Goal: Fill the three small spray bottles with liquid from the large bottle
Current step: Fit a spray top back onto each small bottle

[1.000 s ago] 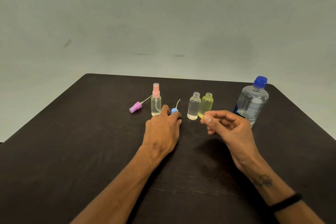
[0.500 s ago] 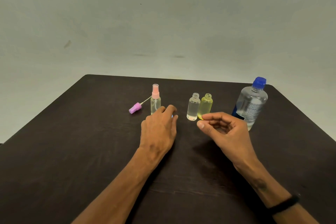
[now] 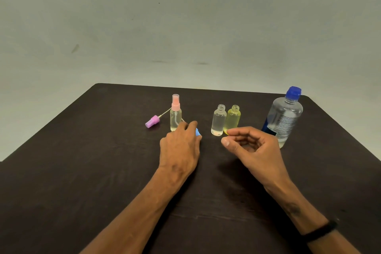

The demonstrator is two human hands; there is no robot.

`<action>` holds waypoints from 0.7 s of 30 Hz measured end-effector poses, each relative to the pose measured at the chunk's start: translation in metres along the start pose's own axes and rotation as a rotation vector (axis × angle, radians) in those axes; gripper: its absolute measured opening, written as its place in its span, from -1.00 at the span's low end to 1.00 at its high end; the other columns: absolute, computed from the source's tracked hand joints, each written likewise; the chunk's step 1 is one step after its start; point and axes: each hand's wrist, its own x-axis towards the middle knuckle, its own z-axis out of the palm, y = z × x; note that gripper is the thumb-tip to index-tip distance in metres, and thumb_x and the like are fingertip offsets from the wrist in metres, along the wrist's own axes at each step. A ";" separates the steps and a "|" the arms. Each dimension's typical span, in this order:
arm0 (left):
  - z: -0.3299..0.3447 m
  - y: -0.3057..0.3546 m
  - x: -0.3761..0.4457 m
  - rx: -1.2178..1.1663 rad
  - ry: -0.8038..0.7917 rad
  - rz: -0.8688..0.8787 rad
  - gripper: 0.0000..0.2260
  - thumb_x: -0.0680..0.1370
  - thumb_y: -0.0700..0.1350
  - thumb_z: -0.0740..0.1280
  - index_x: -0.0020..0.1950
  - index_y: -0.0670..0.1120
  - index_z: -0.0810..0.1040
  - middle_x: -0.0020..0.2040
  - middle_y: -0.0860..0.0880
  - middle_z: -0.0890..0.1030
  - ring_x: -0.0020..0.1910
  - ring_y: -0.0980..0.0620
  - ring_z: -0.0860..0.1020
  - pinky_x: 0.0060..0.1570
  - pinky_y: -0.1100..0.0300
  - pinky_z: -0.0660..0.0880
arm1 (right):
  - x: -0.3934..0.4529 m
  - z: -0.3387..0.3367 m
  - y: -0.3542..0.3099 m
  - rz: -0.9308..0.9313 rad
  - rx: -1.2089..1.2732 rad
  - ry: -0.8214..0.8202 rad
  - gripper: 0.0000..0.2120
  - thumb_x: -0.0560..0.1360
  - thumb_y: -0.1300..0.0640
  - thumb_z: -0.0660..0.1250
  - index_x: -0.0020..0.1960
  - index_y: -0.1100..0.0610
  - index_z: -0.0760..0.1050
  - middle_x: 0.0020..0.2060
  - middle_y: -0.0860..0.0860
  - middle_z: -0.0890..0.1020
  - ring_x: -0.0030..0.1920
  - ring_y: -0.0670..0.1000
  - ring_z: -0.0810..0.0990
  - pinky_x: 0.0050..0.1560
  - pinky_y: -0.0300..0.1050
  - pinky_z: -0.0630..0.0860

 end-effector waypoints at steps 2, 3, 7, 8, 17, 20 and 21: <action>0.000 0.000 0.000 -0.003 0.024 0.018 -0.59 0.70 0.14 0.22 0.54 0.08 0.36 0.39 0.08 0.50 0.19 -0.11 0.62 -0.01 0.02 0.51 | -0.001 0.000 0.001 -0.006 -0.003 -0.005 -0.79 0.43 0.17 0.64 0.05 0.07 0.74 -0.14 0.01 0.79 -0.07 0.12 0.75 0.00 -0.20 0.69; -0.001 0.001 -0.001 -0.015 0.044 0.029 -0.58 0.70 0.15 0.23 0.54 0.10 0.37 0.37 0.10 0.52 0.19 -0.08 0.62 -0.03 0.04 0.49 | -0.001 0.000 0.001 -0.006 -0.016 -0.009 -0.78 0.43 0.18 0.64 0.06 0.06 0.74 -0.13 0.00 0.79 -0.08 0.11 0.75 0.00 -0.17 0.69; -0.006 0.009 -0.006 -0.099 0.135 0.090 -0.55 0.66 0.20 0.27 0.54 0.18 0.37 0.28 0.13 0.59 0.10 -0.04 0.65 -0.09 0.07 0.47 | 0.000 0.000 0.007 -0.044 -0.172 -0.018 -0.64 0.43 0.22 0.65 0.17 -0.02 0.70 -0.08 -0.14 0.76 -0.15 -0.04 0.72 -0.04 -0.11 0.71; -0.008 0.011 -0.007 -0.115 0.162 0.110 -0.56 0.65 0.21 0.30 0.53 0.18 0.39 0.25 0.13 0.61 0.05 -0.04 0.67 -0.11 0.06 0.50 | 0.000 0.000 0.009 -0.062 -0.216 -0.027 -0.58 0.43 0.24 0.65 0.22 -0.04 0.68 -0.05 -0.18 0.75 -0.16 -0.05 0.71 -0.05 -0.13 0.71; -0.016 0.039 -0.028 -0.341 0.332 0.327 -0.55 0.62 0.13 0.40 0.50 0.16 0.42 0.27 0.15 0.64 -0.17 0.13 0.67 -0.34 0.14 0.62 | -0.003 0.002 0.008 -0.254 -0.366 -0.035 -0.31 0.47 0.35 0.57 0.51 -0.05 0.47 0.28 -0.10 0.64 0.08 -0.13 0.70 0.09 -0.23 0.68; -0.014 0.040 -0.029 -0.392 0.384 0.352 -0.56 0.62 0.06 0.43 0.48 0.13 0.45 0.30 0.14 0.63 -0.14 0.13 0.68 -0.32 0.22 0.60 | -0.004 0.002 0.008 -0.314 -0.366 0.023 -0.33 0.48 0.38 0.55 0.52 0.04 0.48 0.28 -0.07 0.65 0.10 -0.12 0.70 0.12 -0.23 0.67; -0.014 0.040 -0.028 -0.400 0.399 0.348 -0.57 0.61 0.03 0.45 0.47 0.12 0.46 0.31 0.14 0.63 -0.15 0.13 0.67 -0.30 0.28 0.55 | -0.006 0.003 0.007 -0.318 -0.337 0.033 -0.34 0.49 0.40 0.53 0.51 0.04 0.48 0.26 -0.10 0.66 0.12 -0.13 0.70 0.13 -0.25 0.66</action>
